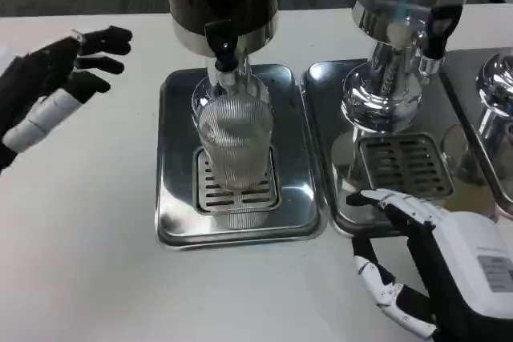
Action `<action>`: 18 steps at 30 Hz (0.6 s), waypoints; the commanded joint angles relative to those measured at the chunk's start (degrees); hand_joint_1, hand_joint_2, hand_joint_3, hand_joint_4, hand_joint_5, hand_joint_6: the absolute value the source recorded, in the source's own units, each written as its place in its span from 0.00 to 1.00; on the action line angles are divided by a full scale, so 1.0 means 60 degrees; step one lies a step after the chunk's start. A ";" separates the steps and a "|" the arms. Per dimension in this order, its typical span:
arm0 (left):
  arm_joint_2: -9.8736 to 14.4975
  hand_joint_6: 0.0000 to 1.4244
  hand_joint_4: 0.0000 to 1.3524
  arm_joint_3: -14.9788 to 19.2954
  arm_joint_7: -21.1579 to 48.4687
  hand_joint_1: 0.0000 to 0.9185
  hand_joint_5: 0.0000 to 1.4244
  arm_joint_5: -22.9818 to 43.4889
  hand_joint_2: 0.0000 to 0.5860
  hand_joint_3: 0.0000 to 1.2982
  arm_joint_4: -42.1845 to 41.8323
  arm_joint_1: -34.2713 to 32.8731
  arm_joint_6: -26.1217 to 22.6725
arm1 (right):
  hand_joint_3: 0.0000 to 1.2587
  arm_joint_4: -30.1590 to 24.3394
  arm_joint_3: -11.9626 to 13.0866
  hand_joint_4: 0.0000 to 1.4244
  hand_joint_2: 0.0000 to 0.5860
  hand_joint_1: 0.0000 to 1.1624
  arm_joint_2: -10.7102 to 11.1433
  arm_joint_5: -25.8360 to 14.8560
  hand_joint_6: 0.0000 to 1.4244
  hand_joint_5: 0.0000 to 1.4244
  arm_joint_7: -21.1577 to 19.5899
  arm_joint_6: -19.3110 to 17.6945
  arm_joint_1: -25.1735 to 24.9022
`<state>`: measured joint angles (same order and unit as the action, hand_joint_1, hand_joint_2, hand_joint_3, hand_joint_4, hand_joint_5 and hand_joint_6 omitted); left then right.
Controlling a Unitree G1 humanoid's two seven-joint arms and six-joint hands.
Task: Grasp the cup under the faucet to collect the drink, then remove the cup.
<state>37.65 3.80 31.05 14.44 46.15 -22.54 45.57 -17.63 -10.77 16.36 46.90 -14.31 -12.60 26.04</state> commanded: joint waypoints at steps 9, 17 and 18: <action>0.0288 0.18 0.12 0.1686 0.6363 0.00 0.15 0.3310 0.14 0.21 0.0178 -0.1918 -0.6397 | 0.29 0.0326 0.0020 0.20 0.80 0.39 -0.0075 -0.0463 0.17 0.21 0.0028 0.0047 -0.0221; 0.0111 0.14 0.10 0.2069 0.7040 0.00 0.14 0.2990 0.16 0.17 0.0699 -0.2790 -0.7501 | 0.29 0.0369 -0.0029 0.21 0.81 0.40 -0.0188 -0.0454 0.16 0.20 -0.0056 0.0079 -0.0221; 0.0057 0.14 0.10 0.2043 0.7089 0.00 0.14 0.2962 0.16 0.17 0.0773 -0.2901 -0.7638 | 0.29 0.0371 -0.0029 0.21 0.81 0.40 -0.0201 -0.0449 0.16 0.20 -0.0063 0.0081 -0.0218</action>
<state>38.33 15.51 72.61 33.21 49.38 -37.92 1.26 -15.95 -10.80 15.65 44.57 -14.21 -12.52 24.79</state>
